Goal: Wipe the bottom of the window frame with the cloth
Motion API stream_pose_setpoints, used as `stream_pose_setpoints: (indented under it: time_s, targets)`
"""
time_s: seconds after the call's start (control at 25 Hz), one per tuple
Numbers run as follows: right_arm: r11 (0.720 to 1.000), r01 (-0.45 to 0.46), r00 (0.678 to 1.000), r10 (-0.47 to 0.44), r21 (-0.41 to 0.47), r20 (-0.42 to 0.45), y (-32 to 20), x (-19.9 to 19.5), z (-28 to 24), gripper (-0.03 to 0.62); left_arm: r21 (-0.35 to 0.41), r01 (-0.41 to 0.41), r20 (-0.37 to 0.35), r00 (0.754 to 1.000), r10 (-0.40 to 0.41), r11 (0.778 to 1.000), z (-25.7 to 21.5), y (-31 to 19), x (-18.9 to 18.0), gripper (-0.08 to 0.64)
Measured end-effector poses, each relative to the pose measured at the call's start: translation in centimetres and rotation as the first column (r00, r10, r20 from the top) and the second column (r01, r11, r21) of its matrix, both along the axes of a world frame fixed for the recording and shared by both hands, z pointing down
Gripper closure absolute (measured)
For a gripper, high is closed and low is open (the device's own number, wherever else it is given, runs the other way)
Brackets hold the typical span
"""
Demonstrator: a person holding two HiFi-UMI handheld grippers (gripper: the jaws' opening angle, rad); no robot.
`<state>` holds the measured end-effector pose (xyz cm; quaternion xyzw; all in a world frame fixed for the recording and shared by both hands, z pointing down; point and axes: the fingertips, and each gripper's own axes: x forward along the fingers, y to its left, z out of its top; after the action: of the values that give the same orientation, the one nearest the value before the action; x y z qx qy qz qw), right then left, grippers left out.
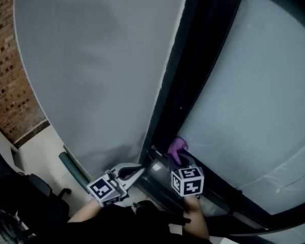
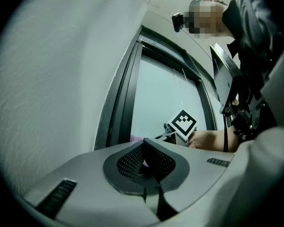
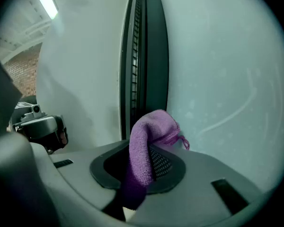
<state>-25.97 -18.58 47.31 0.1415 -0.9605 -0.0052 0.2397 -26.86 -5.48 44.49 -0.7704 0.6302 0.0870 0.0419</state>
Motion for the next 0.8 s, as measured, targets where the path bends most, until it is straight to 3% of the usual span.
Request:
stream_pose_setpoints:
  time_s: [0.2,0.48,0.8]
  targets:
    - [0.998,0.032,0.991,-0.025,0.053,-0.129,-0.5,-1.6,1.3,0.514,-0.006,-0.035,-0.003,0.999,0.035,0.999,0.2,-0.6,0.2,0.557]
    - [0.997,0.043,0.973,-0.029,0.059,-0.229,-1.9,-2.5,1.8,0.514,-0.004,-0.04,-0.023,0.999,0.04,0.999,0.5,-0.9,-0.1,0.557]
    - [0.993,0.016,0.97,0.013,0.119,-0.243,-2.3,-2.4,2.2,0.512,-0.015,-0.035,-0.047,0.998,0.035,0.999,1.0,-1.0,0.4,0.557]
